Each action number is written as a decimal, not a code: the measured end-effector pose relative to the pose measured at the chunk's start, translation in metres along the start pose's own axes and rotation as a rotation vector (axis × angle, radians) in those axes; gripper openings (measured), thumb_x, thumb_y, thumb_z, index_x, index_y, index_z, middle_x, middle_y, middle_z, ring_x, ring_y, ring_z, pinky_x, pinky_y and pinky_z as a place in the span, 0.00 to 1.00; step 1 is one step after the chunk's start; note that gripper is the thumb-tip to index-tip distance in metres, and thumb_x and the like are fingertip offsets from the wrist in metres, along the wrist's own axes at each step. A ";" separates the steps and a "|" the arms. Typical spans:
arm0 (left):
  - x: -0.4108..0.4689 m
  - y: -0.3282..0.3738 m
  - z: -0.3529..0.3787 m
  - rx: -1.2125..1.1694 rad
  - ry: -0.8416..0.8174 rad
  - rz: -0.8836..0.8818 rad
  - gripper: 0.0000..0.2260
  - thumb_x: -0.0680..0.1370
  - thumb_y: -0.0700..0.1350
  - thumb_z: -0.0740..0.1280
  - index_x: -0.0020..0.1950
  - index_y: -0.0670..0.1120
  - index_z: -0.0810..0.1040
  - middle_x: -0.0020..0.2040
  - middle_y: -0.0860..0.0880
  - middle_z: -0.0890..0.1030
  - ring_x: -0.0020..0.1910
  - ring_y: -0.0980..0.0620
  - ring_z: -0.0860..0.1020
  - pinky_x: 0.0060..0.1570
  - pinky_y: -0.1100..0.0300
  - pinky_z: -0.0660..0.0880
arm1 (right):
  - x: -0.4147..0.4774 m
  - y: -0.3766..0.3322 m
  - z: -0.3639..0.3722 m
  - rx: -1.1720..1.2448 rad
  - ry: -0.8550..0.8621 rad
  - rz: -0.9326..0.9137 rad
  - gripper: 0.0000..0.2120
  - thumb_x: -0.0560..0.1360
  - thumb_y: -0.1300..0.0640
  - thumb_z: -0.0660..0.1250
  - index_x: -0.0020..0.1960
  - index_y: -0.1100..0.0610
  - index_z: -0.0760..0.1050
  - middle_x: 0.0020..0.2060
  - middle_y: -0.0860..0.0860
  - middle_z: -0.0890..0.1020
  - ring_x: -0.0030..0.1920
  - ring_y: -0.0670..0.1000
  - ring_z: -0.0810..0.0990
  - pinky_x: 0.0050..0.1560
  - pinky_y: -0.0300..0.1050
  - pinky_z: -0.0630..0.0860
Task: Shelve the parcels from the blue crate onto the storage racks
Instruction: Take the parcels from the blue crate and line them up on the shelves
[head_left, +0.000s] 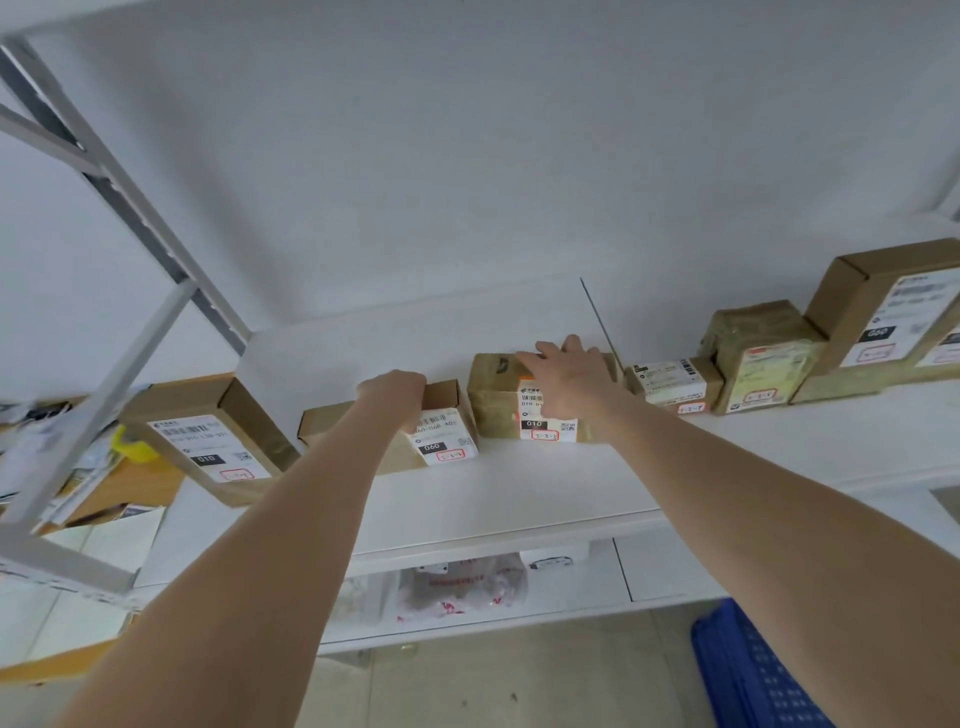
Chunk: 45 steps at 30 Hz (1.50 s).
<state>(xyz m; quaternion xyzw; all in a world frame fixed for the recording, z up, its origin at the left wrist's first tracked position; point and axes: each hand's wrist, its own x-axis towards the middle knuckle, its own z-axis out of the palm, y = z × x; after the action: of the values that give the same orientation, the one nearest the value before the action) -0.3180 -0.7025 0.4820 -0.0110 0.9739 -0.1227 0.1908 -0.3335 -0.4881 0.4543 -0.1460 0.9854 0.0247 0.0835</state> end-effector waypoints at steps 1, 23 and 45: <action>0.001 -0.002 0.000 -0.009 0.015 0.000 0.17 0.71 0.39 0.68 0.60 0.47 0.72 0.54 0.49 0.76 0.55 0.47 0.77 0.43 0.55 0.70 | 0.001 0.000 0.000 -0.009 0.013 0.014 0.33 0.73 0.59 0.64 0.75 0.48 0.56 0.70 0.51 0.66 0.67 0.59 0.63 0.60 0.54 0.67; 0.018 0.017 -0.005 -0.046 0.084 0.096 0.27 0.74 0.42 0.66 0.70 0.59 0.65 0.62 0.53 0.74 0.62 0.48 0.74 0.45 0.55 0.70 | -0.005 0.010 -0.005 -0.053 0.024 0.022 0.30 0.74 0.64 0.62 0.73 0.50 0.59 0.68 0.51 0.67 0.64 0.57 0.66 0.47 0.47 0.70; -0.104 -0.189 0.011 -0.271 0.504 -0.266 0.31 0.75 0.38 0.63 0.76 0.47 0.54 0.72 0.45 0.63 0.72 0.44 0.61 0.68 0.49 0.64 | -0.014 -0.217 -0.077 0.495 0.185 -0.259 0.47 0.70 0.44 0.72 0.78 0.53 0.48 0.75 0.52 0.57 0.75 0.53 0.56 0.70 0.51 0.61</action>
<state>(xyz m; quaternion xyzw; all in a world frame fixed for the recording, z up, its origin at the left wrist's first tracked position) -0.2228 -0.8808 0.5566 -0.1327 0.9880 -0.0146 -0.0776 -0.2692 -0.6968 0.5278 -0.2472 0.9381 -0.2409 0.0288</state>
